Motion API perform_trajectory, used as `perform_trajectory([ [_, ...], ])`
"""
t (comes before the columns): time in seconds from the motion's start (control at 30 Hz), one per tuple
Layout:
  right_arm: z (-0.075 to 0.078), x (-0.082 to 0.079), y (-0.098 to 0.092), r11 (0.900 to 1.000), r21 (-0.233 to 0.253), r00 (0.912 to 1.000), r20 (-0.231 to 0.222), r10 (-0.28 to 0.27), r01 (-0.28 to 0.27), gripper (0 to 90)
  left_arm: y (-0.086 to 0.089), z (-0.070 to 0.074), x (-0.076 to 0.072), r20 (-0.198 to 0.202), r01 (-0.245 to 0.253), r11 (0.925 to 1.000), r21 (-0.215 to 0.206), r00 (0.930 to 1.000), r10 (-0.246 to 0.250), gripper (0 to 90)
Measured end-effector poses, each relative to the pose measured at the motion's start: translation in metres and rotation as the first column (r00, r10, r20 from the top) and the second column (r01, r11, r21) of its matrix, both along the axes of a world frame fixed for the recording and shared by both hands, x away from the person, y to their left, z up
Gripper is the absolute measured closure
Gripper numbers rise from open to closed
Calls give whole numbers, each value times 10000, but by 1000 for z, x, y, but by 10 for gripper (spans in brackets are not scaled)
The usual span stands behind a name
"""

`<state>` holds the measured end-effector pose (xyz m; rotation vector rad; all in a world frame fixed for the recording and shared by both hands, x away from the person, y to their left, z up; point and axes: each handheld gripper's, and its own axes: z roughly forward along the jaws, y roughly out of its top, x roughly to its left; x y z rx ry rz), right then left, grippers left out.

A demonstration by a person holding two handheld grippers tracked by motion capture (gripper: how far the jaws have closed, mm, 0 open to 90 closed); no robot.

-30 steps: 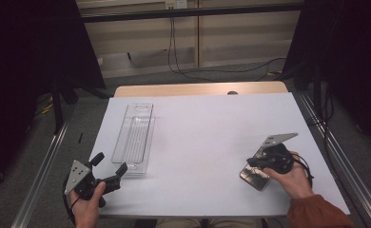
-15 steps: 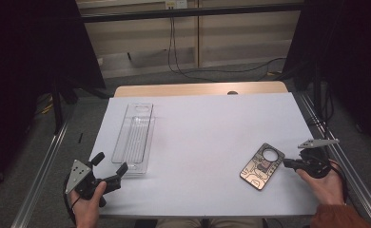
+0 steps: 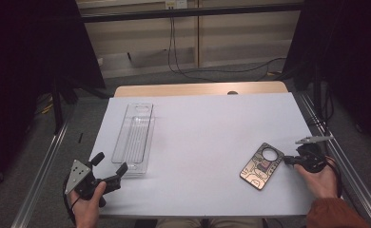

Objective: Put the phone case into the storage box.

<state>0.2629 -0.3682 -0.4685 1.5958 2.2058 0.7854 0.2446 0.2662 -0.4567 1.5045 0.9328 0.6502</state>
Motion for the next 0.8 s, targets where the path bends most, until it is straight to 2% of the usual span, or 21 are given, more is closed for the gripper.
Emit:
perform_trajectory([
  [0.2,0,3,2,9999,-88,9999,3,-131,131,900,0,0,0,-25,-52,10000,19,10000,52,28],
  [0.37,1,8,5,9999,-140,9999,-101,-11,9,900,0,0,1,-25,-31,10000,43,10000,31,27],
  [0.63,0,17,10,9998,-198,10000,-22,4,-4,900,0,0,1,-18,-18,10000,14,10000,18,28],
  [0.8,1,21,12,10000,-84,9999,-131,48,-49,900,0,0,2,-14,16,10000,14,10000,-16,28],
])
